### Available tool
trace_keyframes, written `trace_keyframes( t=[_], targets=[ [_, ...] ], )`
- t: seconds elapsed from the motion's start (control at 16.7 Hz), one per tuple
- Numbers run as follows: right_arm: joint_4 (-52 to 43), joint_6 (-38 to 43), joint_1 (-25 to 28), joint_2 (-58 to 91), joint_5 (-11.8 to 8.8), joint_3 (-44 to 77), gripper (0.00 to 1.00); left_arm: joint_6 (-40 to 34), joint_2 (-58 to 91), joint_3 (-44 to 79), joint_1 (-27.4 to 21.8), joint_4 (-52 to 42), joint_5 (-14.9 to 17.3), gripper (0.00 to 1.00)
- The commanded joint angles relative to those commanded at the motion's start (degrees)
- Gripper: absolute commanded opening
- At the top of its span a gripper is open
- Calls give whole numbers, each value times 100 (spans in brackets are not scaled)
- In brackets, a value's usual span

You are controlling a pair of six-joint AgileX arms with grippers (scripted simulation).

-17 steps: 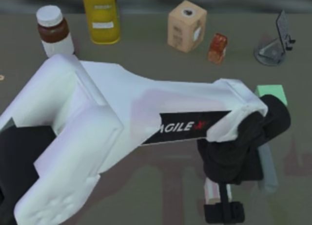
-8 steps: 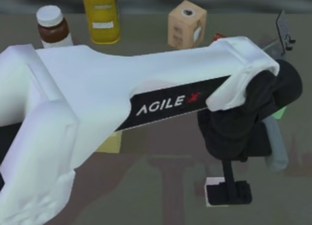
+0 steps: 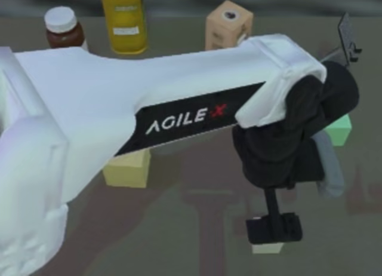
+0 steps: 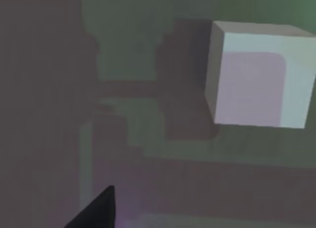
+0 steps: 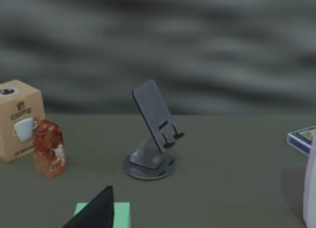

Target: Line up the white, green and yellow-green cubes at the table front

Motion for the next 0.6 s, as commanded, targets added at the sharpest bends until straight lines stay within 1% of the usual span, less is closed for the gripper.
trace_keyframes(
  t=[0.12,0.3,0.6],
  targets=[
    [-332,50,60,534,-4,512,100,-129,-476,-427,262,273,-27,100],
    [-1032,156,187,1784,-15,1612,100,-437,-1605,-1408,861,881,-71,100],
    [-2564,379,447,4770,-25,3979,100,-1154,-4418,-3777,2227,2276,-111,100]
  ],
)
